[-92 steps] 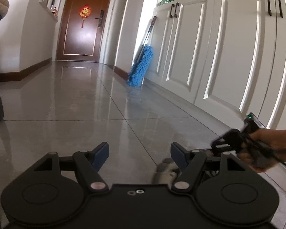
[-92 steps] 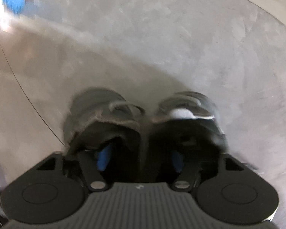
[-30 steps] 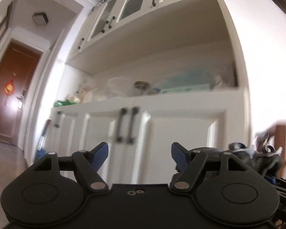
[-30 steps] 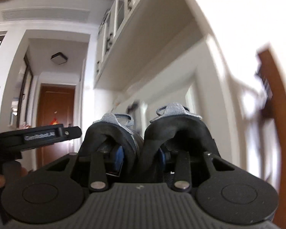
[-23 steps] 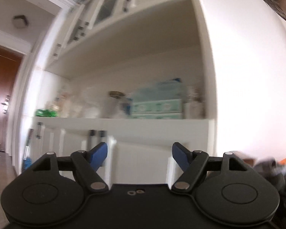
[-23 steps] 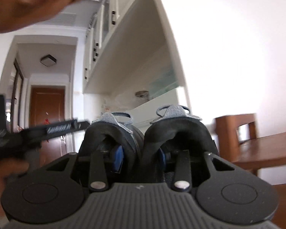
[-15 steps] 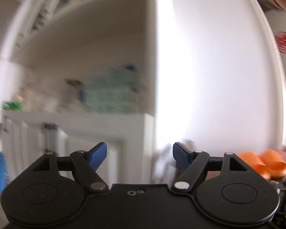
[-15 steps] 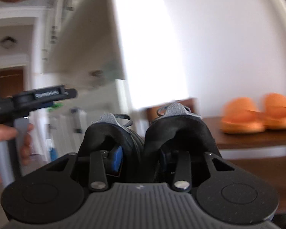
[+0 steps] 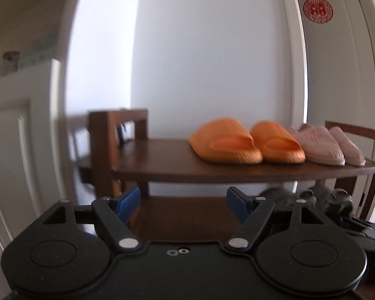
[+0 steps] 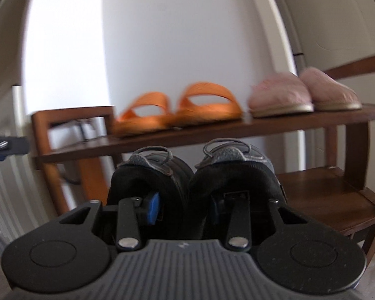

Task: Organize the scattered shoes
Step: 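Push the sneakers onto the shelf below the orange slides with the right tool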

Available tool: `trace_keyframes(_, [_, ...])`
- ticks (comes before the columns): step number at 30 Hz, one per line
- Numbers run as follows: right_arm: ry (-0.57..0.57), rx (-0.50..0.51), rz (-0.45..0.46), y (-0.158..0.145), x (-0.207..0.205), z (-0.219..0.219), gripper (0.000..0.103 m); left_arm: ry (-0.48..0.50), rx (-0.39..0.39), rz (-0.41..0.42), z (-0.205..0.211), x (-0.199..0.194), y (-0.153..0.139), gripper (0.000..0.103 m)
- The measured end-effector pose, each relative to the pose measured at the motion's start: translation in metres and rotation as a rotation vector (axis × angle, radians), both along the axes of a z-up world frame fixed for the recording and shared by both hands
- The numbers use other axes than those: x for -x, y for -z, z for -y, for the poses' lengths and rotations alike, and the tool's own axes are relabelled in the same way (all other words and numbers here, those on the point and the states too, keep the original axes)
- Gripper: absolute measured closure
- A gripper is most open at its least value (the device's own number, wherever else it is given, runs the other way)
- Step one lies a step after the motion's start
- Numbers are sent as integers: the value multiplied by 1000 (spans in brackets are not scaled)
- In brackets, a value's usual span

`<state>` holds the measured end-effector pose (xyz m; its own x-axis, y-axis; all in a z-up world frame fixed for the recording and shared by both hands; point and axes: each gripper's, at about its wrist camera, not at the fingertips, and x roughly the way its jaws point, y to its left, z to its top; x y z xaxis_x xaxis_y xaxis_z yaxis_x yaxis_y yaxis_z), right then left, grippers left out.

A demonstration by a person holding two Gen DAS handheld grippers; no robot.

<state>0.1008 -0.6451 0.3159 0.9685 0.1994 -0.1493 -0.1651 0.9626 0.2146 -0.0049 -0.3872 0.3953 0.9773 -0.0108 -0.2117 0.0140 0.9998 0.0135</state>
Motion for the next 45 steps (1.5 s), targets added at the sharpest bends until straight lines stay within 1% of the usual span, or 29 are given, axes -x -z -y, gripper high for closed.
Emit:
trace_keyframes(2, [12, -10, -24, 5, -19, 11, 60, -9, 14, -33, 15, -11, 3, 27])
trace_keyframes(4, [12, -16, -61, 10, -41, 25, 60, -13, 18, -48, 22, -18, 2, 27])
trace_keyframes(5, [9, -18, -69, 10, -46, 24, 58, -17, 21, -59, 26, -22, 2, 27])
trace_keyframes(12, [-44, -49, -134, 1, -112, 34, 58, -35, 32, -136, 49, -40, -2, 27])
trace_keyframes(13, [-48, -57, -149, 2, -121, 36, 57, -41, 34, -161, 53, -45, -1, 27])
trace_keyframes(15, [-44, -33, -171, 1, -134, 37, 54, -48, 39, -190, 58, -49, 3, 27])
trace_keyframes(17, [-42, -10, -184, 1, -142, 37, 52, -44, 48, -215, 61, -52, 8, 27])
trace_keyframes(20, [-52, 27, -210, 1, -153, 38, 49, -22, 47, -268, 68, -56, 25, 27])
trace_keyframes(22, [-61, 41, -232, 0, -159, 39, 48, -5, 47, -324, 70, -57, 39, 27])
trace_keyframes(25, [-53, 86, -256, 2, -170, 35, 44, 7, 52, -398, 73, -55, 58, 28])
trace_keyframes(29, [-30, 109, -268, 3, -177, 31, 40, 36, 30, -444, 79, -54, 74, 29])
trace_keyframes(31, [-26, 112, -278, 3, -178, 30, 40, 66, 16, -458, 84, -53, 81, 29])
trace_keyframes(34, [-24, 113, -293, 2, -180, 29, 40, 96, -31, -479, 88, -53, 91, 29])
trace_keyframes(36, [-22, 114, -308, 1, -182, 29, 40, 105, -60, -490, 90, -57, 96, 27])
trace_keyframes(39, [-10, 118, -311, 0, -180, 26, 39, 153, -85, -484, 93, -61, 97, 28])
trace_keyframes(40, [-6, 120, -307, -1, -179, 25, 39, 178, -104, -468, 96, -64, 96, 29])
trace_keyframes(45, [19, 114, -308, -4, -174, 22, 39, 233, -94, -433, 101, -82, 93, 29])
